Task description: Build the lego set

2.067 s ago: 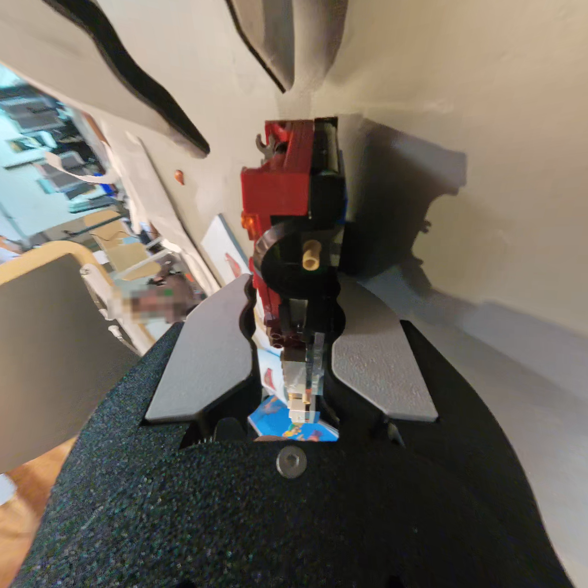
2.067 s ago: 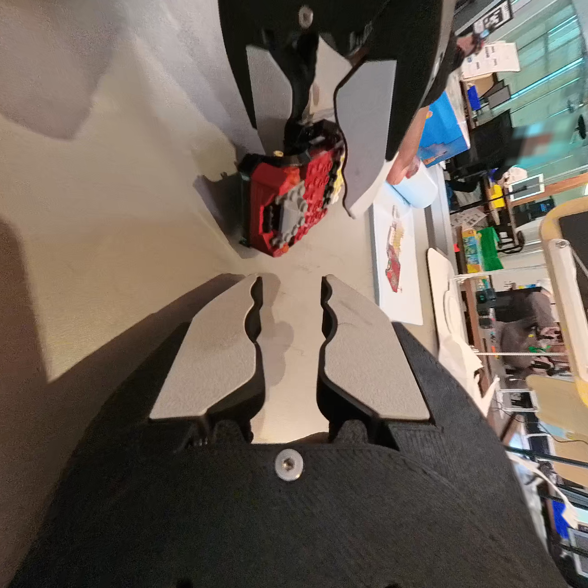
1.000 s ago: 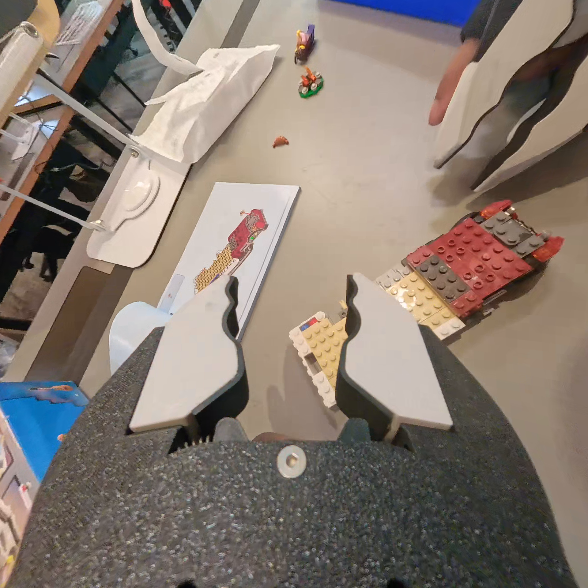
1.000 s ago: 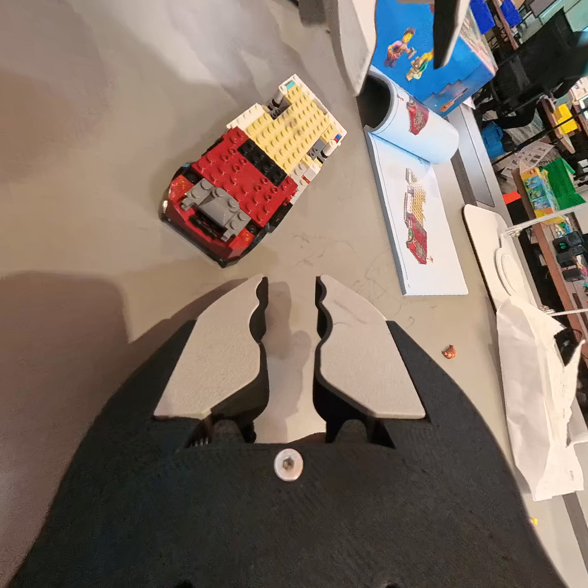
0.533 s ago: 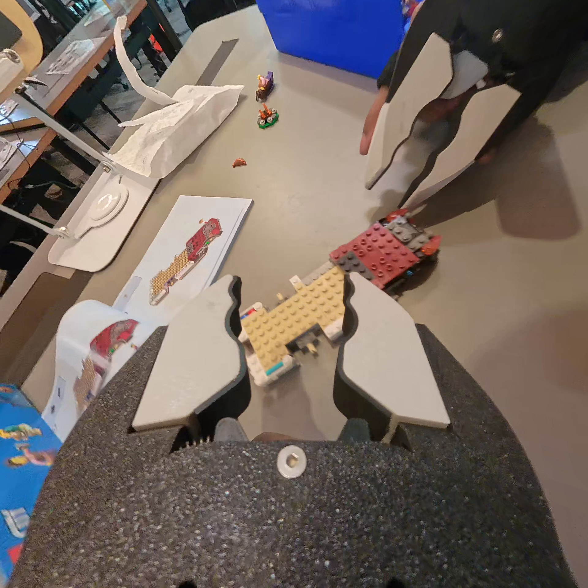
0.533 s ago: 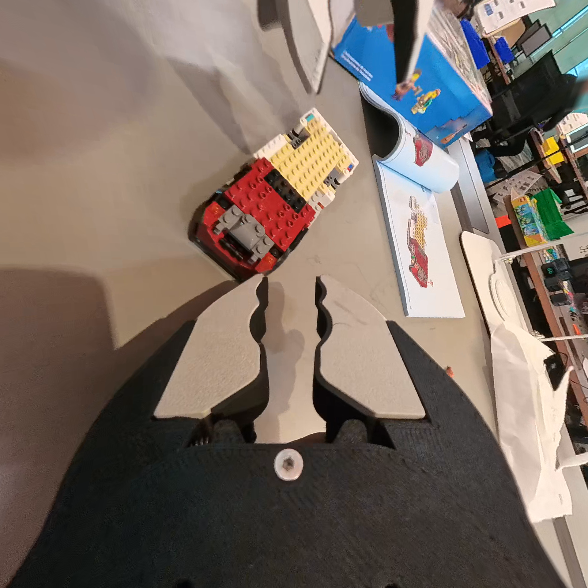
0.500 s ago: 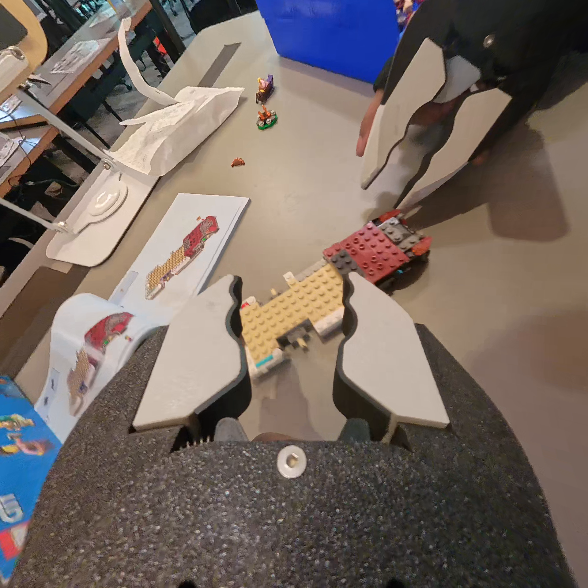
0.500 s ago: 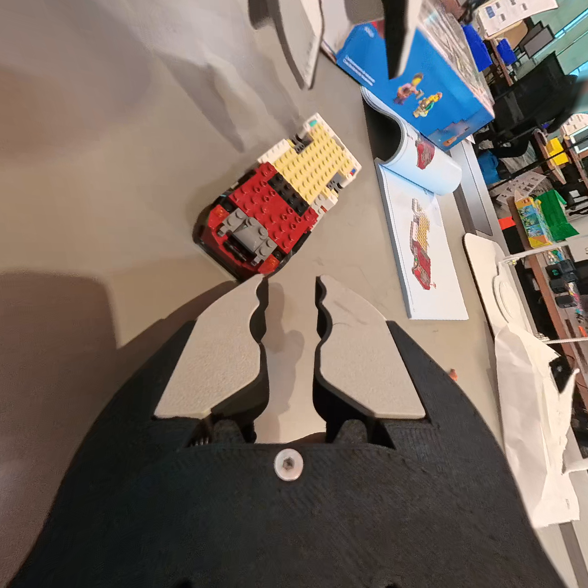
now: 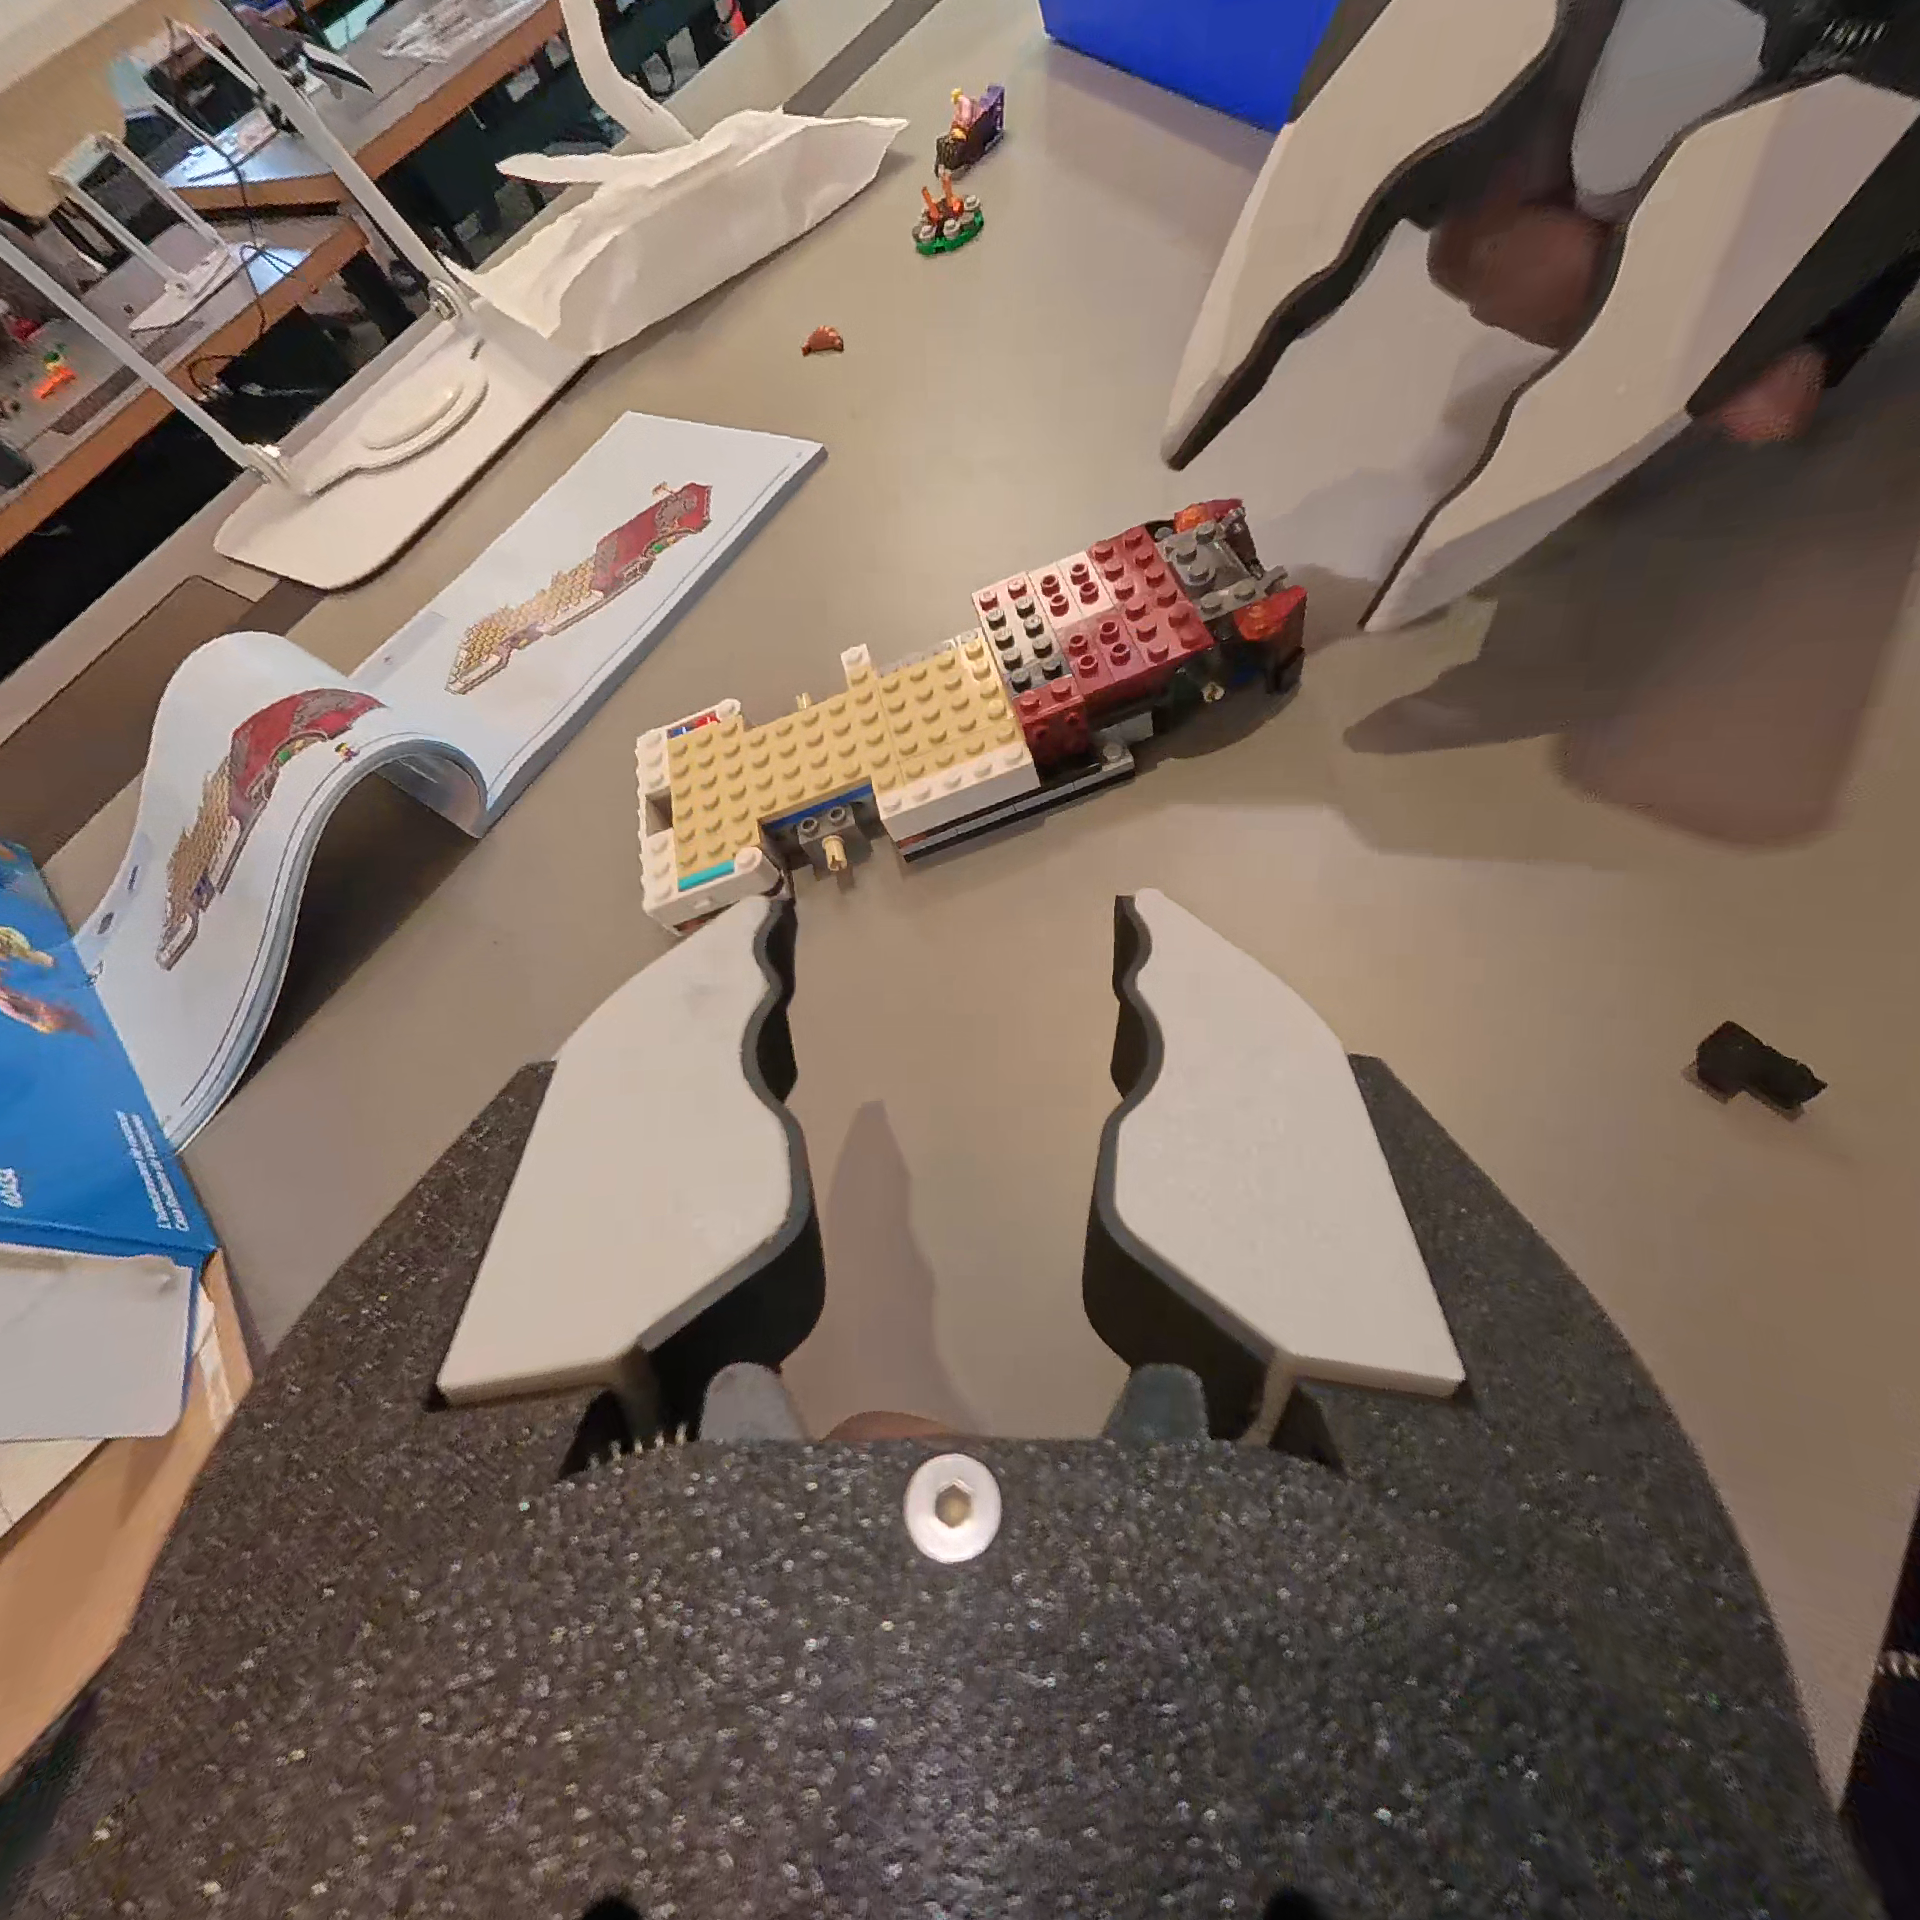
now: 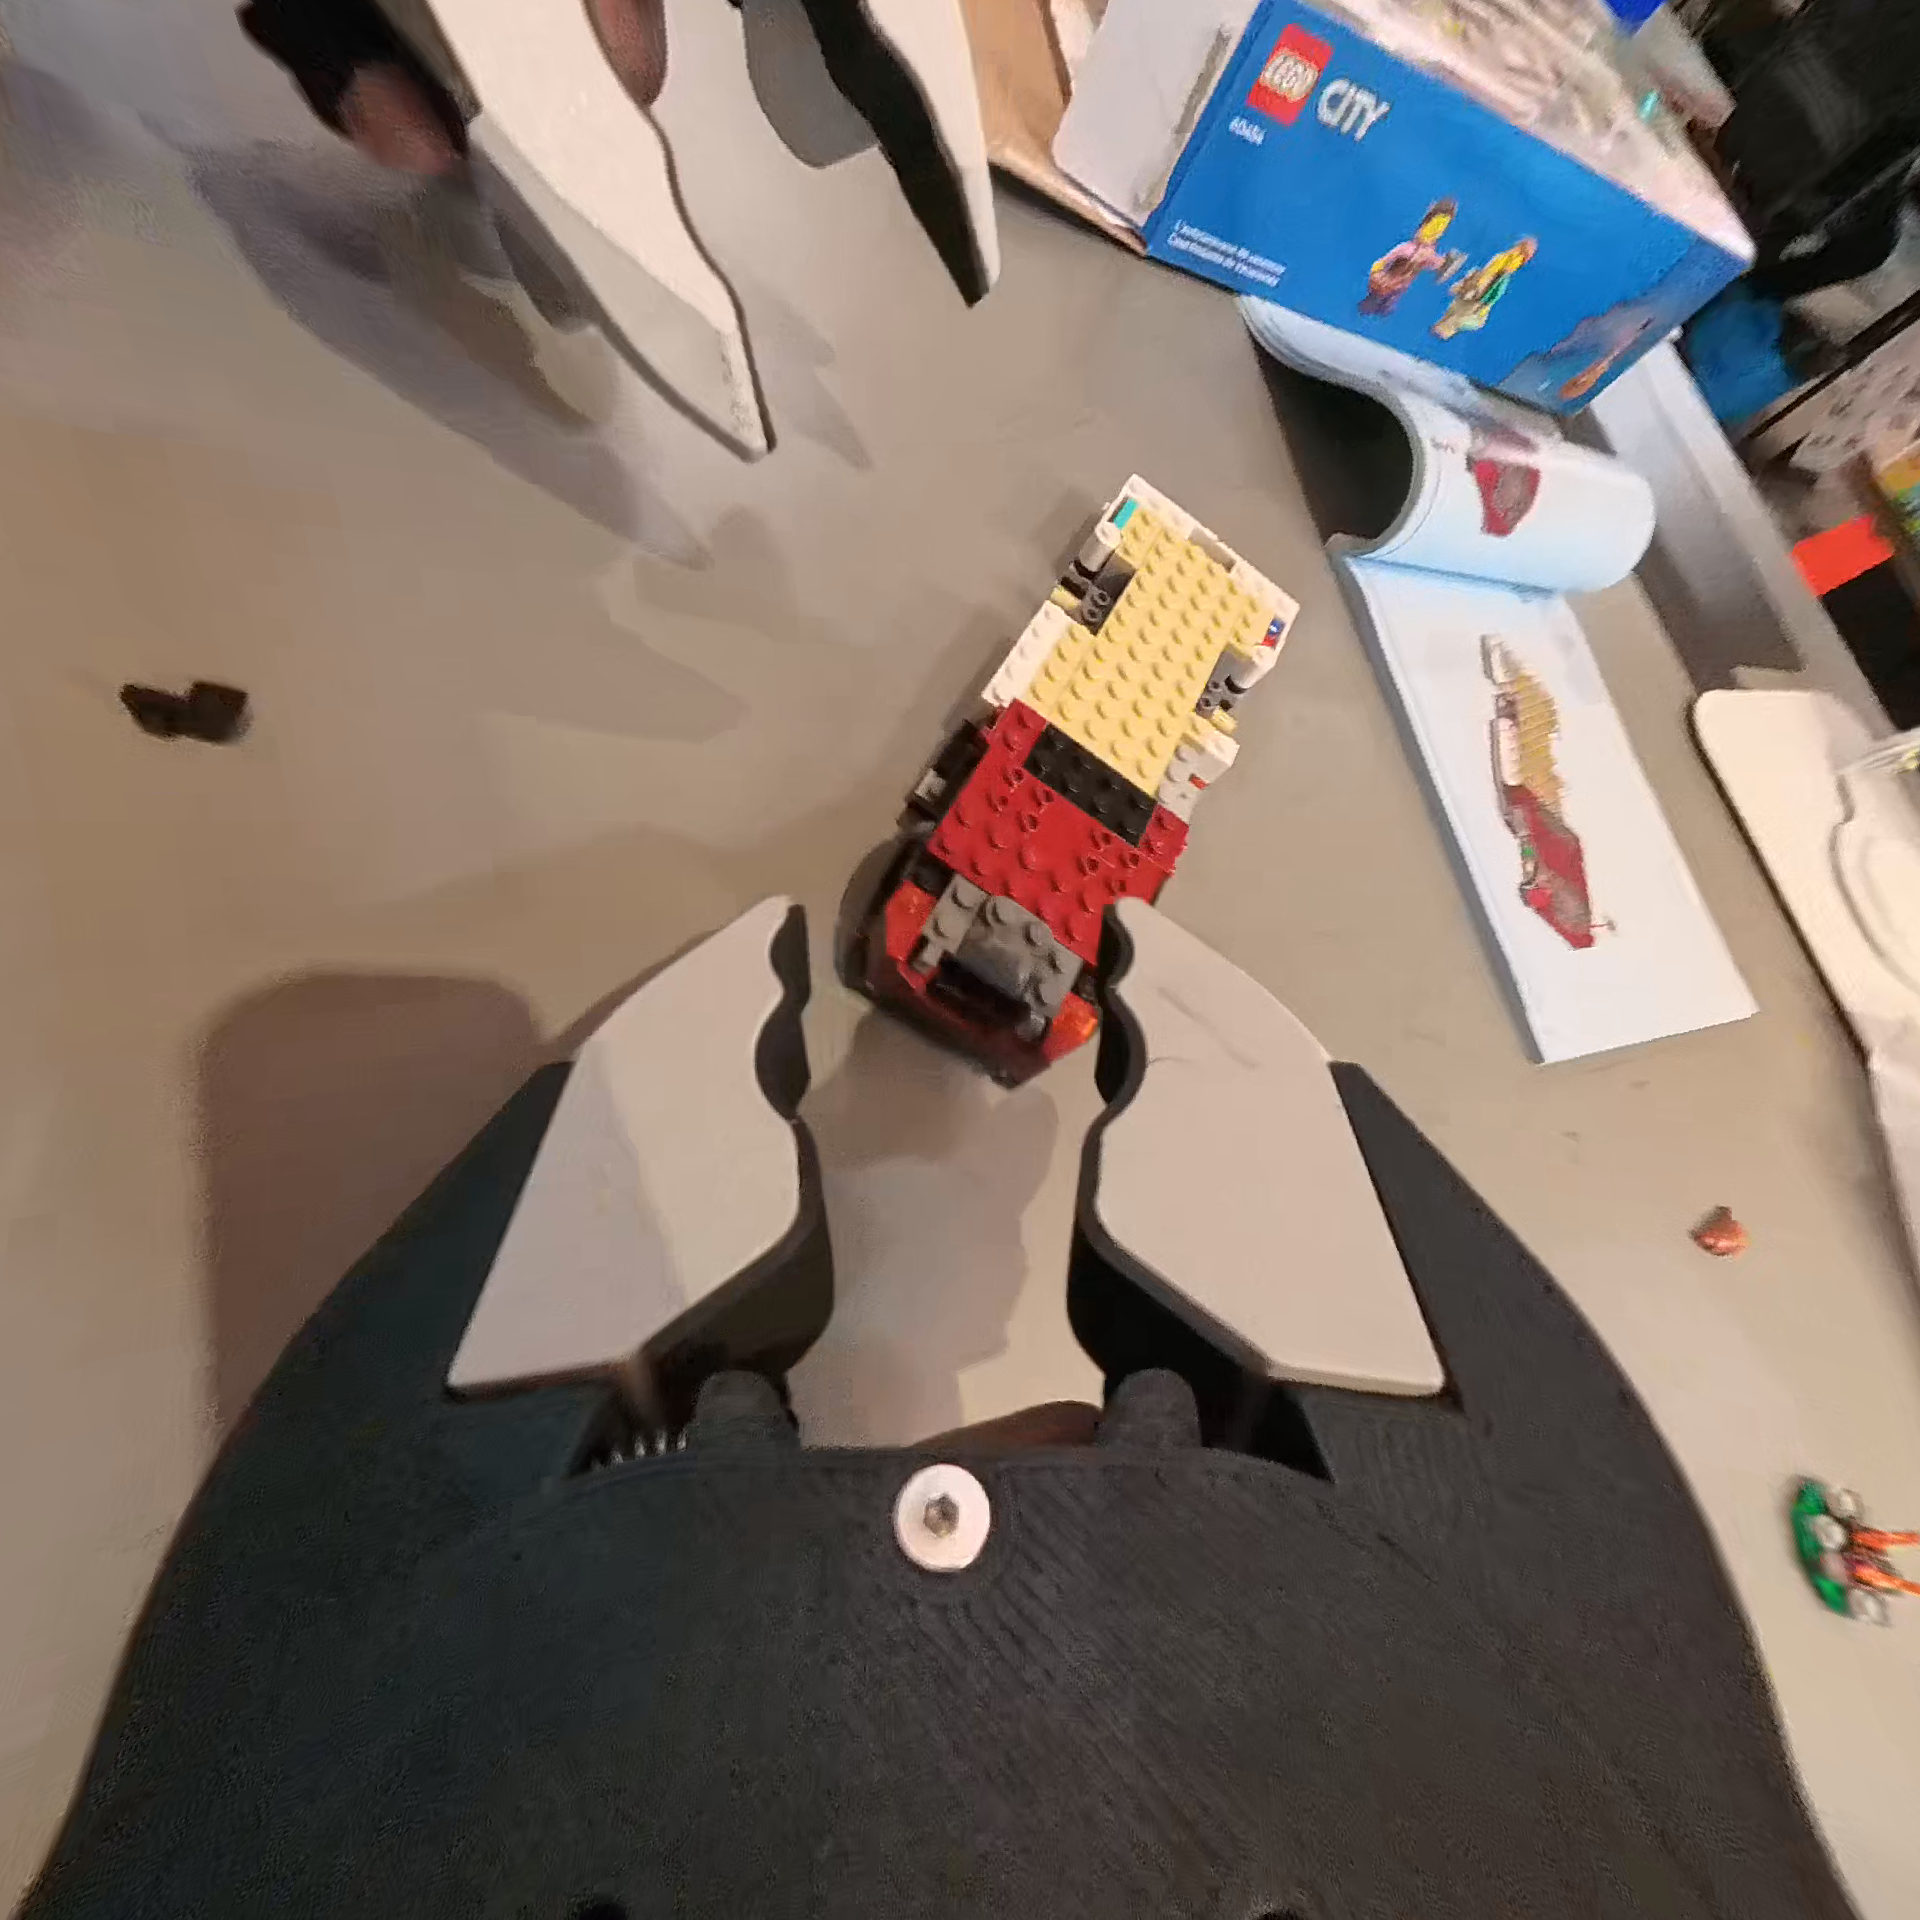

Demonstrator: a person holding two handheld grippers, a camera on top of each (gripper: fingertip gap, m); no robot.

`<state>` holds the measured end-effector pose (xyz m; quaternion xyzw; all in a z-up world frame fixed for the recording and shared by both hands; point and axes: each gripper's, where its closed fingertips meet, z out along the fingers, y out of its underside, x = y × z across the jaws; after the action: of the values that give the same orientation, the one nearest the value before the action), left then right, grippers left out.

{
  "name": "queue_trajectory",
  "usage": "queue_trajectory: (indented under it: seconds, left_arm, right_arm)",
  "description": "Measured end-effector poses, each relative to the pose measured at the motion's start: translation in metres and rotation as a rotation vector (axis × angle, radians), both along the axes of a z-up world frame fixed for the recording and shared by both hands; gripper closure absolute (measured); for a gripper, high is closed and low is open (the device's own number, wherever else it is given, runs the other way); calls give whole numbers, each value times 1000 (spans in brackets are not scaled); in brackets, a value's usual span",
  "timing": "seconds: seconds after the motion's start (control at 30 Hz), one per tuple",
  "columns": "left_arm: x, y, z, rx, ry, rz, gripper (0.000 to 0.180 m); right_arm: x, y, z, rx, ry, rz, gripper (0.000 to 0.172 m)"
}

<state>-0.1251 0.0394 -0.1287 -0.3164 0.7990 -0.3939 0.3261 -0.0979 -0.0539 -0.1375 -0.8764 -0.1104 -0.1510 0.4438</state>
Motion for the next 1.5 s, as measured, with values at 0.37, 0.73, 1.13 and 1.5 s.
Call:
queue_trajectory:
  seconds: [0.37, 0.73, 1.13, 1.5]
  left_arm:
    - [-7, -5, -11, 39, 13, -4, 121]
    - [-4, -4, -17, 109, 0, 6, 121]
    - [40, 1, -18, 625, -208, -40, 113]
    - [84, -28, -22, 796, -337, -170, 132]
  right_arm:
    - [39, -5, -15, -142, 53, -167, 110]
    - [58, 25, -34, -425, 167, -84, 105]
    - [66, 22, -26, -542, 519, -77, 109]
    - [41, 20, -9, -462, 790, 72, 109]
